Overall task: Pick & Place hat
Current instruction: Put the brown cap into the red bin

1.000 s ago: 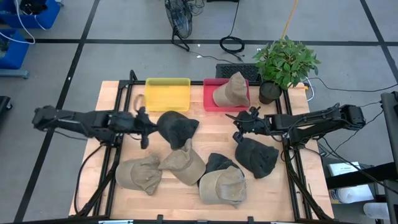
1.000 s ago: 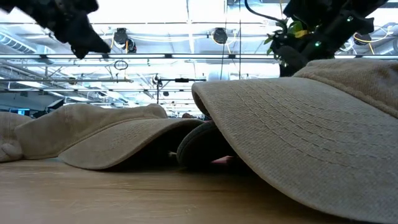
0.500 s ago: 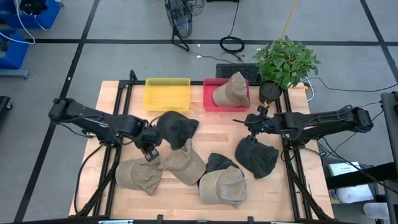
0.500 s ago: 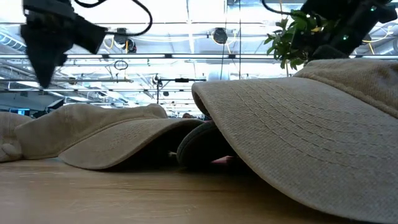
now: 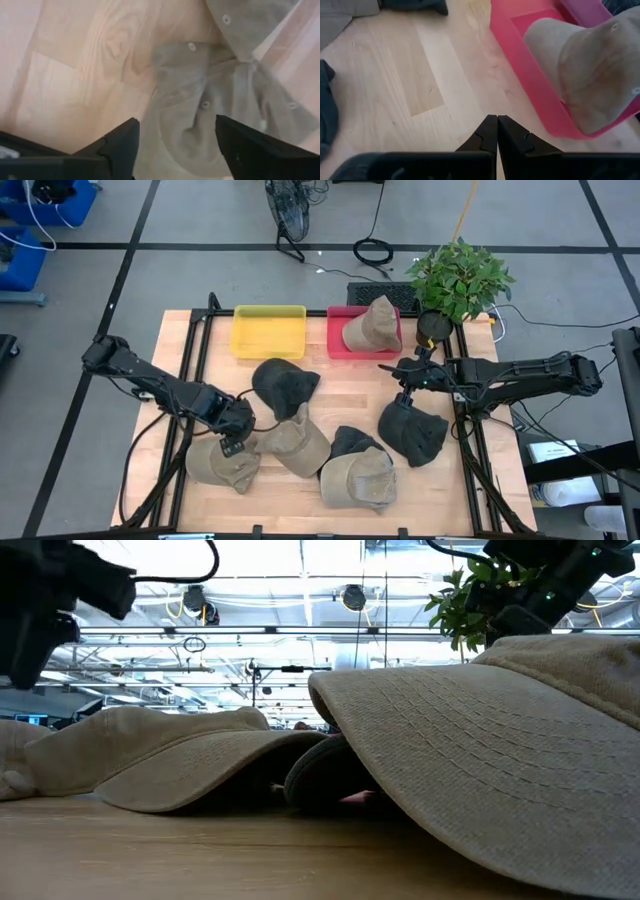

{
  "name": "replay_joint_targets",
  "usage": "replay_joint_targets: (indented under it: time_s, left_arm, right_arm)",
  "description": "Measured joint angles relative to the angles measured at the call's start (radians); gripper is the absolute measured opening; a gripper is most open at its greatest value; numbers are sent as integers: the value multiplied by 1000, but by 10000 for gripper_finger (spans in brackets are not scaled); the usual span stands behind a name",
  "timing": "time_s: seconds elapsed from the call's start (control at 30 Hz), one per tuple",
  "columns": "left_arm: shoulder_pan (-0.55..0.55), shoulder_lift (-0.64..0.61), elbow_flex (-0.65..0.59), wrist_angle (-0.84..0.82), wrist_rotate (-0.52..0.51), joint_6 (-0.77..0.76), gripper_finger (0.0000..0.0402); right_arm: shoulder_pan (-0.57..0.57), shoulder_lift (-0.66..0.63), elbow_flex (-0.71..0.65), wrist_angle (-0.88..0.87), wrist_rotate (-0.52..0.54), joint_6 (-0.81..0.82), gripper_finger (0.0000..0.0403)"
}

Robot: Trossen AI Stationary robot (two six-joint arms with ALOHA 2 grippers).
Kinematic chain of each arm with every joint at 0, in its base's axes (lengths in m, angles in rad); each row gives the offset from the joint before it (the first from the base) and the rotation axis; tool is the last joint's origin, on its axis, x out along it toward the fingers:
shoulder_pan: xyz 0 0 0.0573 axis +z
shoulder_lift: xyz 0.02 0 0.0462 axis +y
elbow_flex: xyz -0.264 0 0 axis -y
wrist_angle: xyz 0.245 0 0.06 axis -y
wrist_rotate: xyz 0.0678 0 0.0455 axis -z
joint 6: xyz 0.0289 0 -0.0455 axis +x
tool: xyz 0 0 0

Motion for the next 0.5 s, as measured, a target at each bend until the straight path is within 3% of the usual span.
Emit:
replay_joint_targets:
  time_s: [0.23, 0.5]
  left_arm:
    - [-15, 0, -148, 167, 113, 2, 270]
    - [-35, 0, -282, 337, 121, -54, 218]
  right_arm:
    - [1, 0, 0, 22, 0, 18, 0]
    - [1, 0, 0, 27, 0, 40, 0]
